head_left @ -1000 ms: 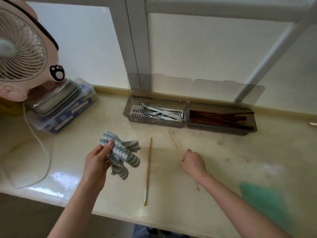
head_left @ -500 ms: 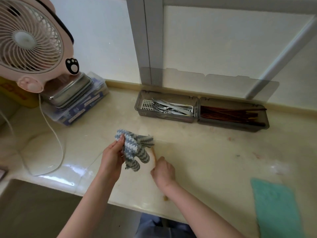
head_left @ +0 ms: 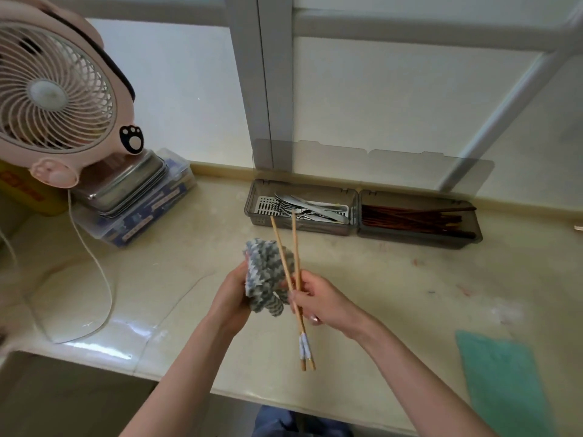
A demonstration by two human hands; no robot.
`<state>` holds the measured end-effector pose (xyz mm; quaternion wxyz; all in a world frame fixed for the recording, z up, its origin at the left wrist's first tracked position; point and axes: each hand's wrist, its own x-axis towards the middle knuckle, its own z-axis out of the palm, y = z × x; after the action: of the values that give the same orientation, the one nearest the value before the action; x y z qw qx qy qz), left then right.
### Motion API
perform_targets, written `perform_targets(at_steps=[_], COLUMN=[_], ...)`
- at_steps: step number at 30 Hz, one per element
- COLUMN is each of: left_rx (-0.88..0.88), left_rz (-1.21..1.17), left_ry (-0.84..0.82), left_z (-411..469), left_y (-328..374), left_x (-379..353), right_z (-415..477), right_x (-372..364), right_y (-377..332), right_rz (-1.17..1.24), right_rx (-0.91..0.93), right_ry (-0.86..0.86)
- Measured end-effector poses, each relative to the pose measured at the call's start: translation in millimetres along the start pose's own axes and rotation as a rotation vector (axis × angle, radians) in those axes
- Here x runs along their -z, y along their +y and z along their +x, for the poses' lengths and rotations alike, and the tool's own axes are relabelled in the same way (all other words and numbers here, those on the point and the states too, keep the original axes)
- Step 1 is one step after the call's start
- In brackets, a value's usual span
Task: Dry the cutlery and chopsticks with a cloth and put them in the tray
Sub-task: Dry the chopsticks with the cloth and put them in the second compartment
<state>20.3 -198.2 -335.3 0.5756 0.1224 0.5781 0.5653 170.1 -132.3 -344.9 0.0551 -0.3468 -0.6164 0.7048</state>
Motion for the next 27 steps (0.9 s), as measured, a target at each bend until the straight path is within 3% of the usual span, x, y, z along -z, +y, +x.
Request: perform_targets(at_steps=[4, 10, 14, 17, 21, 27], left_rx=[-0.034, -0.100, -0.139, -0.139, -0.104, -0.182], left_rz=[0.049, 0.041, 0.002, -0.021, -0.033, -0.049], left_ry=[-0.121, -0.032, 0.110, 0.195, 0.200, 0.210], left_z=[5.9, 12.7, 20.4, 28.6, 35.4, 46.0], left_y=[0.5, 3.5, 7.8, 9.0, 11.9, 26.1], left_x=[-19.7, -34.4, -37.4, -33.5, -27.1, -16.2], right_z=[-5.2, -10.0, -13.3, -18.9, -22.5, -27.2], right_x=[3.9, 12.1, 21.0, 23.5, 26.2, 34.5], right_y=[-5.6, -3.5, 8.2, 27.6, 45.6, 55.6], right_rz=[0.110, 0.100, -0.047, 0.038, 0.222, 0.164], right_rx=[-0.028, -0.038, -0.022, -0.099, -0.130, -0.135], right_ry=[-0.125, -0.088, -0.090, -0.076, -0.017, -0.019])
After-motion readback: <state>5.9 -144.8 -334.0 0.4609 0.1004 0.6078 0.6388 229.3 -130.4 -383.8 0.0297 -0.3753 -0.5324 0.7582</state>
